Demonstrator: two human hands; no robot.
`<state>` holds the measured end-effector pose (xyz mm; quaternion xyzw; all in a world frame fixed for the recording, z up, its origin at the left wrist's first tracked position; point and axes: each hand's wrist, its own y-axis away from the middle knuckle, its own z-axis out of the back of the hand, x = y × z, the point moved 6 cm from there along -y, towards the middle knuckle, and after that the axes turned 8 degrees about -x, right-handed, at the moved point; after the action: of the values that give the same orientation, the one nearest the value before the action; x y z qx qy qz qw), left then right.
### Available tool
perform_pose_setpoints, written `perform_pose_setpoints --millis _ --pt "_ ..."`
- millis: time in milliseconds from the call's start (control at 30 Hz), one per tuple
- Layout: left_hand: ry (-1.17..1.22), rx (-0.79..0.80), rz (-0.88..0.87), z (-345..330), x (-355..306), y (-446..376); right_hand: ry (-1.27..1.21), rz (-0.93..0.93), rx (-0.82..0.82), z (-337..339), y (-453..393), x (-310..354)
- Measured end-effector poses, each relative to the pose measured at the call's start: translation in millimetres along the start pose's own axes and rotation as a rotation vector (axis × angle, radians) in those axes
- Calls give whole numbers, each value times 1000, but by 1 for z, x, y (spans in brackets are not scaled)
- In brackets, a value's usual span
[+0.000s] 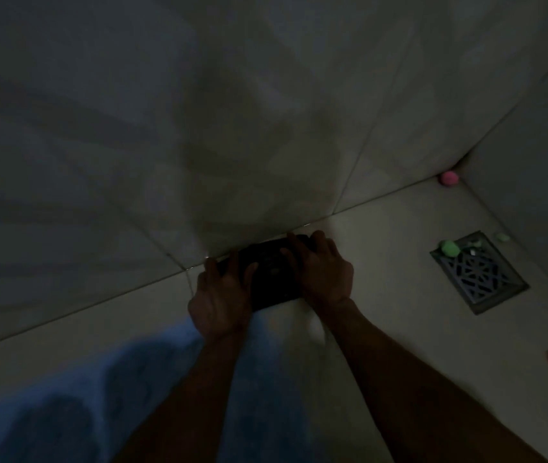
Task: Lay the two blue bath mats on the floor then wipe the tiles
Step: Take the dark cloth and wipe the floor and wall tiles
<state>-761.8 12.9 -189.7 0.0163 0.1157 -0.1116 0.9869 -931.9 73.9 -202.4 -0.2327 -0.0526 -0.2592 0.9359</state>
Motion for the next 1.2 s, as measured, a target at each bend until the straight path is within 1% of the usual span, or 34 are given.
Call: perform_pose_setpoints --millis 200,300,467,600,667,767,900,1067,1200 --pt "1 -17 -34 -14 -53 -3 -37 -47 -45 5 -17 -51" --pt "-36 -8 -67 -23 -74 -3 -53 -90 9 7 -21 -75" --pt "-75 42 -87 -31 -92 8 5 -97 61 18 -10 -94" --pt "-84 75 -121 -31 -97 28 49 -125 58 29 15 -102" --pt "-76 98 -136 -32 -98 43 72 -159 117 35 30 -106" --pt "-77 104 -160 -30 -96 65 60 -233 255 44 54 -109" --pt "-83 121 -182 -26 -90 90 72 -292 306 64 84 -108" --pt "-87 136 -211 -22 -82 120 59 -332 301 81 120 -103" --pt "-95 148 -227 -20 -72 140 31 -353 224 92 147 -95"
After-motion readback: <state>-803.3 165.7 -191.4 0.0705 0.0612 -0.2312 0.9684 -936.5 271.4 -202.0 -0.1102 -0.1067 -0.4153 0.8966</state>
